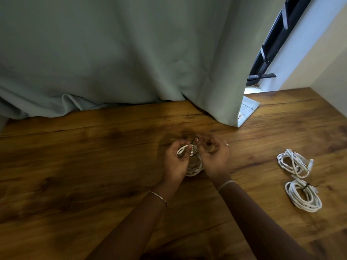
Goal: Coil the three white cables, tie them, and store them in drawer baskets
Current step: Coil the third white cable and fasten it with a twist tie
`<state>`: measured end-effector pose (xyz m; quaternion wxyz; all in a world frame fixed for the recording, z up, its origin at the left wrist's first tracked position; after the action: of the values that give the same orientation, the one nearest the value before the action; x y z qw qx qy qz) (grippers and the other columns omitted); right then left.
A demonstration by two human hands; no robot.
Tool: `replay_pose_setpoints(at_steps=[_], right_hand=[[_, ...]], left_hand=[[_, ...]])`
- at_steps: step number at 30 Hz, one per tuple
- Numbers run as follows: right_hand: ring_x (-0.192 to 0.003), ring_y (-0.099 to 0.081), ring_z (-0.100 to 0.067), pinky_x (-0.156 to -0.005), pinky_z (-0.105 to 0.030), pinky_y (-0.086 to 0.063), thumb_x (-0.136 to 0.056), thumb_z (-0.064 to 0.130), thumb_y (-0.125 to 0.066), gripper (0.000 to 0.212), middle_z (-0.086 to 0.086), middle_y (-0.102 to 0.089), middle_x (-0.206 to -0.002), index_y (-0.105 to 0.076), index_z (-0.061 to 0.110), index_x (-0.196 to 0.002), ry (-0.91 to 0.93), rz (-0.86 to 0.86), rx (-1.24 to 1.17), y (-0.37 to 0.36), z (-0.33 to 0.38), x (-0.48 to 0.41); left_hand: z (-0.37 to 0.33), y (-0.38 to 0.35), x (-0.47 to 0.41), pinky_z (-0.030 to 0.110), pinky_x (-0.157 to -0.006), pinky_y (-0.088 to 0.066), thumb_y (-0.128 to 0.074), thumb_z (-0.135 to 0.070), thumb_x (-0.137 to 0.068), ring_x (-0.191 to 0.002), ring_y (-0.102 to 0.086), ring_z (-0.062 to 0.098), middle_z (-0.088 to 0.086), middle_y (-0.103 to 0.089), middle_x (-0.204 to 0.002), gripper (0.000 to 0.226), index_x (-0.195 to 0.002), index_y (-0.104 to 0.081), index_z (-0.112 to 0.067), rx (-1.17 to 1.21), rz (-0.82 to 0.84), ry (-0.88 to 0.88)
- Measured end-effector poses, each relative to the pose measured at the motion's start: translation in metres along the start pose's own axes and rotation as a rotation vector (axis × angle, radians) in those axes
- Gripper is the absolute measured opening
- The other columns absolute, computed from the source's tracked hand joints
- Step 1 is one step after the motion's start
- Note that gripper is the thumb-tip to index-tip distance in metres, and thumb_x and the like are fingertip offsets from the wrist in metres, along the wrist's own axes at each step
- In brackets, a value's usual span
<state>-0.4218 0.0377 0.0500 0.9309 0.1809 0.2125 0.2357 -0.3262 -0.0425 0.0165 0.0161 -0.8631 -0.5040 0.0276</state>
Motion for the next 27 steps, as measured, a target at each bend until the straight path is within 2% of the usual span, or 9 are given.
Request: replay_pose_setpoints(at_steps=[9, 12, 20, 24, 27], right_hand=[[-0.091, -0.065, -0.015, -0.087, -0.050, -0.049, -0.076, 0.043, -0.064, 0.020, 0.026, -0.068, -0.085, -0.067, 0.043, -0.096, 0.018, -0.029, 0.021, 0.001, 0.001, -0.001], [-0.089, -0.065, -0.017, -0.087, -0.051, -0.049, -0.076, 0.039, -0.066, 0.017, 0.034, -0.062, -0.079, -0.067, 0.043, -0.093, 0.037, -0.039, 0.035, 0.001, 0.005, 0.001], [-0.087, -0.061, -0.018, -0.091, -0.050, -0.043, -0.077, 0.026, -0.075, 0.014, 0.033, -0.050, -0.068, -0.072, 0.033, -0.088, 0.011, -0.034, 0.132, 0.004, 0.014, 0.002], [-0.090, -0.064, -0.016, -0.091, -0.050, -0.045, -0.075, 0.037, -0.067, 0.014, 0.024, -0.062, -0.075, -0.071, 0.034, -0.089, 0.001, -0.028, 0.097, 0.005, 0.013, 0.000], [-0.092, -0.064, -0.016, -0.093, -0.050, -0.043, -0.076, 0.036, -0.068, 0.014, 0.021, -0.067, -0.081, -0.072, 0.033, -0.089, -0.003, -0.025, 0.103, 0.004, 0.012, -0.002]], left_hand=[[0.004, -0.001, -0.001, 0.025, -0.076, -0.051, -0.064, -0.006, -0.087, -0.081, -0.063, 0.007, -0.007, -0.067, -0.085, 0.023, -0.083, -0.060, -0.028, -0.034, -0.025, -0.001], [0.005, 0.001, -0.002, 0.028, -0.078, -0.051, -0.065, -0.007, -0.086, -0.082, -0.064, 0.010, -0.005, -0.067, -0.086, 0.023, -0.083, -0.060, -0.029, -0.051, -0.035, 0.001], [0.013, 0.001, -0.005, 0.032, -0.078, -0.053, -0.064, -0.013, -0.086, -0.088, -0.066, 0.016, 0.000, -0.070, -0.092, 0.012, -0.088, -0.063, -0.024, -0.106, -0.016, -0.019], [0.015, 0.000, -0.006, 0.034, -0.083, -0.054, -0.064, -0.013, -0.086, -0.092, -0.067, 0.016, 0.001, -0.071, -0.097, 0.010, -0.095, -0.066, -0.017, -0.100, 0.000, -0.010], [0.015, 0.000, -0.006, 0.037, -0.084, -0.054, -0.064, -0.014, -0.086, -0.093, -0.067, 0.016, 0.001, -0.071, -0.097, 0.010, -0.095, -0.066, -0.015, -0.127, -0.003, -0.008]])
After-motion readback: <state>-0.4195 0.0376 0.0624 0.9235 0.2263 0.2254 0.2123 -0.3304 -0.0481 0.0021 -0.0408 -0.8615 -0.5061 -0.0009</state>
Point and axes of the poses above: each hand's wrist, its own x-axis away from the middle knuckle, its own y-axis out of the back of the hand, z = x × y, the point moved 4 cm from there along -x, towards the middle knuckle
